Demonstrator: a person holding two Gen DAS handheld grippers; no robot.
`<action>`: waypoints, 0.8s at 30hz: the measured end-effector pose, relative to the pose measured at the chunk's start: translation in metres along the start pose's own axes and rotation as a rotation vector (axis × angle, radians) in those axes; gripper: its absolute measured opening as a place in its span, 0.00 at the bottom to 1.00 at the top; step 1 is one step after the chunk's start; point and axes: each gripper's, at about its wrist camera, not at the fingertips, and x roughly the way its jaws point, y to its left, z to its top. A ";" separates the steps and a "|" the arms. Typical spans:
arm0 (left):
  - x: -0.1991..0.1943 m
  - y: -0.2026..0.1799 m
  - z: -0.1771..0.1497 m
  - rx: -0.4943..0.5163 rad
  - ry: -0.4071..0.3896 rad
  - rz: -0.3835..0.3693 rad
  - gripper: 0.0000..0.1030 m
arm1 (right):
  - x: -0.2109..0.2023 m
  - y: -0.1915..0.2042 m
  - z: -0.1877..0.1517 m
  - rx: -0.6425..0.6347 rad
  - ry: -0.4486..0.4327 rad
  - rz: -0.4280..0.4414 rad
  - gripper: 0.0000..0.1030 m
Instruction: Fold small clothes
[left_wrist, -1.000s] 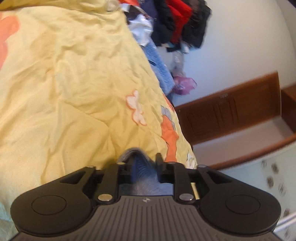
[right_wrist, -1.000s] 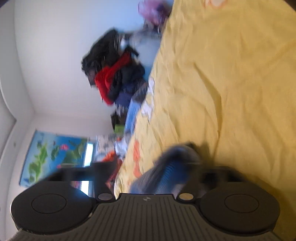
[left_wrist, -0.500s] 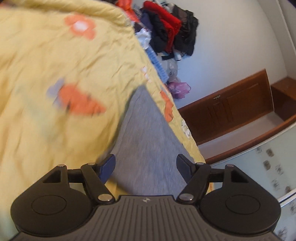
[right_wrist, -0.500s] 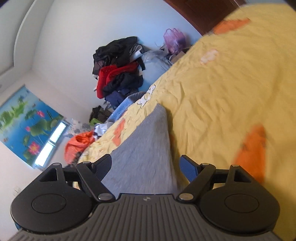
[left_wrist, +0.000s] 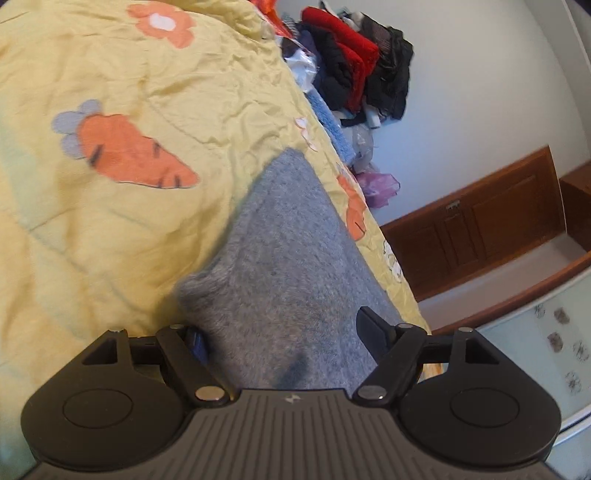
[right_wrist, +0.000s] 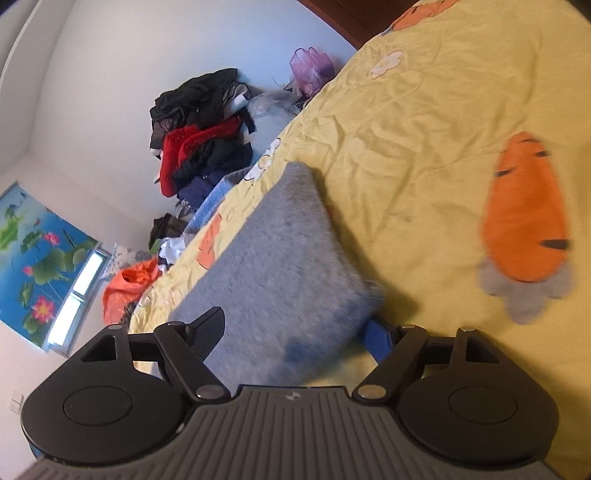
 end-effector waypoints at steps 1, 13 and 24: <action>0.002 -0.002 -0.002 0.017 -0.010 0.005 0.75 | 0.005 0.001 0.001 0.000 0.000 0.006 0.77; 0.000 0.005 0.004 0.062 -0.018 0.124 0.05 | 0.025 0.001 -0.005 0.010 0.005 -0.014 0.15; -0.067 0.015 0.001 0.084 0.015 0.077 0.04 | -0.035 0.005 -0.019 0.046 0.059 0.112 0.14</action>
